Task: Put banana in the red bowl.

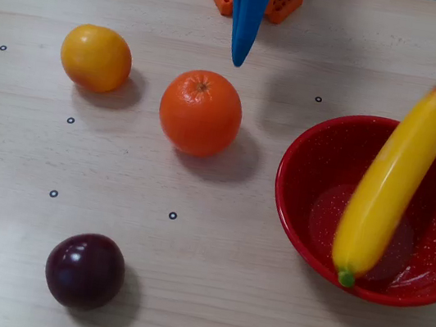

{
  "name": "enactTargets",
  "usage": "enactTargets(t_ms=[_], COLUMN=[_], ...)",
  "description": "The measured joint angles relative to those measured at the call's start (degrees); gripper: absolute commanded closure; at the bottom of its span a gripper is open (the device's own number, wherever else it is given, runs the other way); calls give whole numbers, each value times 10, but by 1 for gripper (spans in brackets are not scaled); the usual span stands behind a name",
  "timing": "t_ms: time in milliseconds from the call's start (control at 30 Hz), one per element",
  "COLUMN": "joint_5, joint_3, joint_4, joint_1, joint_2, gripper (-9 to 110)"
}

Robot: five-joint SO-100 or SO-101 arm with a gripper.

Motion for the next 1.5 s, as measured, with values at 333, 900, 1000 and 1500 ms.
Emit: enactTargets(t_ms=[333, 900, 1000, 1500], joint_5=[55, 46, 46, 46], joint_3=[101, 139, 139, 139], joint_4=[31, 31, 31, 31], joint_1=[-16, -17, -17, -17], joint_2=[39, 39, 39, 39], gripper=[102, 102, 102, 102])
